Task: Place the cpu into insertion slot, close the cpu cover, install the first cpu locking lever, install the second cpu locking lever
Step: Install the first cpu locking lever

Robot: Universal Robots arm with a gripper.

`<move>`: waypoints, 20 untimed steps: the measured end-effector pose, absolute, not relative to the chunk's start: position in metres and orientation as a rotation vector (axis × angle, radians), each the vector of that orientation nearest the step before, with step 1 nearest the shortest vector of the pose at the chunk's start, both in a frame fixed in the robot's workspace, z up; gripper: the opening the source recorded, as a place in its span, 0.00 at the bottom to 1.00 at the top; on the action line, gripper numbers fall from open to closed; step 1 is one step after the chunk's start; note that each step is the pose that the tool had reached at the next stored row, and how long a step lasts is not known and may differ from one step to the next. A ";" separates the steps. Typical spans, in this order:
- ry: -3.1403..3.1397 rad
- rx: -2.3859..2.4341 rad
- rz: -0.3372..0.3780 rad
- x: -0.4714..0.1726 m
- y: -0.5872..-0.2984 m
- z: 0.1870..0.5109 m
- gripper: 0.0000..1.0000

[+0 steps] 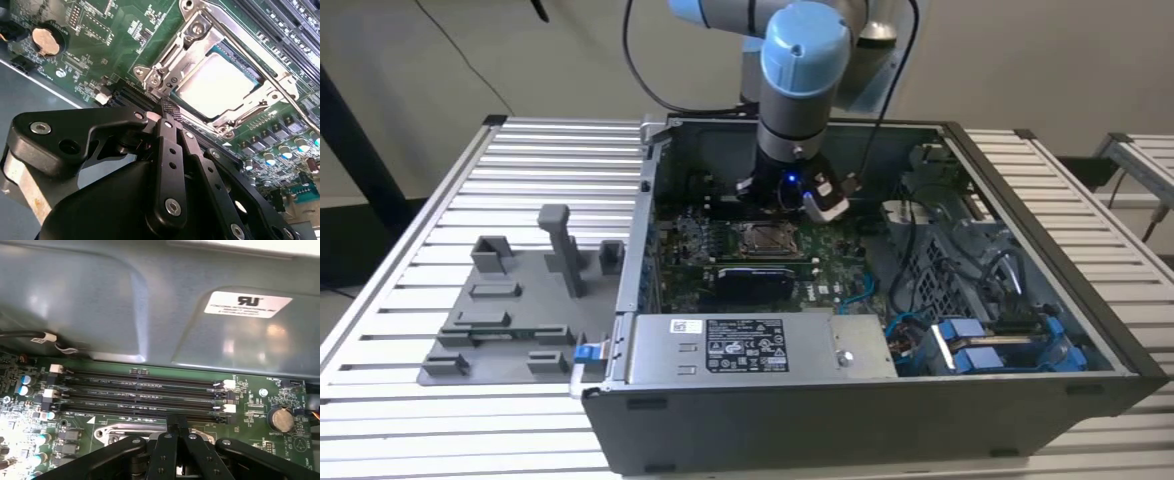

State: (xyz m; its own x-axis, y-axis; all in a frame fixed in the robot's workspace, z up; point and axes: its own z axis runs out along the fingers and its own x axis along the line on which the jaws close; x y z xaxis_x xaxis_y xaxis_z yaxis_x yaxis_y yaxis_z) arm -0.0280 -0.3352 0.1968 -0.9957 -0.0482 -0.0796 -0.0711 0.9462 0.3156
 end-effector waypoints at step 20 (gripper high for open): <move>3.026 -0.092 0.515 -0.055 -0.336 0.216 0.11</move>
